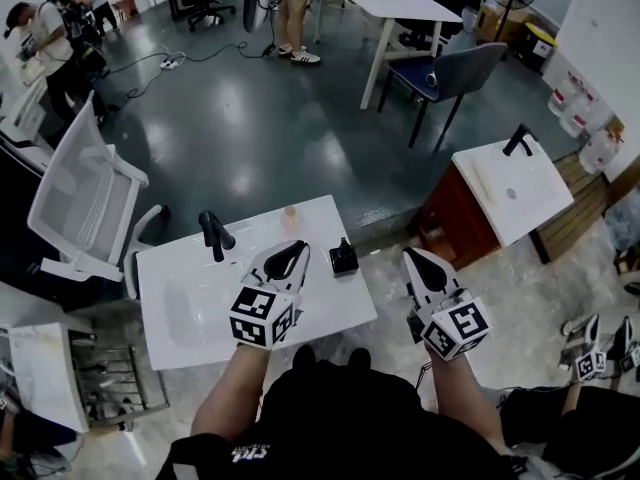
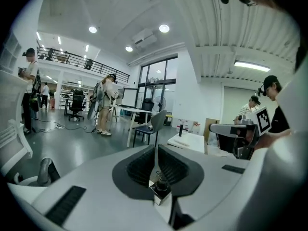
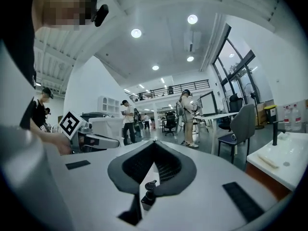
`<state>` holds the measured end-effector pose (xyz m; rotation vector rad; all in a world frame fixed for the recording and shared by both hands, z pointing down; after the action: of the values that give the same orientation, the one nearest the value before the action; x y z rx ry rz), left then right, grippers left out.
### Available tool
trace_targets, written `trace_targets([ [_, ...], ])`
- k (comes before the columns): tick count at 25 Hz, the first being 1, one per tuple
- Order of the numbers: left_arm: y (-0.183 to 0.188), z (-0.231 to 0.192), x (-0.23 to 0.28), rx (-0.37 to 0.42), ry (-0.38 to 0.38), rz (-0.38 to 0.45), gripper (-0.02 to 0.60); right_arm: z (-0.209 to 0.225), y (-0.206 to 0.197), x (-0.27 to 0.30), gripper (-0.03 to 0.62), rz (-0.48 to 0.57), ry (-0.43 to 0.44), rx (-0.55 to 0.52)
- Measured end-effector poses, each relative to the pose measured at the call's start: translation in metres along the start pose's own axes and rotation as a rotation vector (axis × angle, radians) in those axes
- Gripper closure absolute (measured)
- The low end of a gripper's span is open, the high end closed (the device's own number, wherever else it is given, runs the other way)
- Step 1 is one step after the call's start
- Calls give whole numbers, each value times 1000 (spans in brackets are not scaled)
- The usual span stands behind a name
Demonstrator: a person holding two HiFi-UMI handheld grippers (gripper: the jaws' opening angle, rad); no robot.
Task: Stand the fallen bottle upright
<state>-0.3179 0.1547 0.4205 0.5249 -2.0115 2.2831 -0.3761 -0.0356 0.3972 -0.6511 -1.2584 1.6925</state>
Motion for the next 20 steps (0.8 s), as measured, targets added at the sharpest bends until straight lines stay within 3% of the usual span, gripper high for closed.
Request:
trace_targets([
  [6,-8,15,0,-31,106,-39,546,10,3,4,582,-26,142,-46],
  [10,-4,17,-6,-25,148,-40,546,12,5,6,582,-29,191,-37],
  [20,13,-12,-36,5,197,6,546,-13,18,16,583,8,183,-63],
])
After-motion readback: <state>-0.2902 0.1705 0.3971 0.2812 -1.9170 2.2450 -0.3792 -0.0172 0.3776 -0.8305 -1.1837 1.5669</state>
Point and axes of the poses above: the fingertips, and each gripper's own axes: x forward along the fingers, z to its right, y out of its top, the point moved 2 cm from there along -x, backward along the fingers, and after that the axes turned 13 degrees about x, right-handed, at the moved point
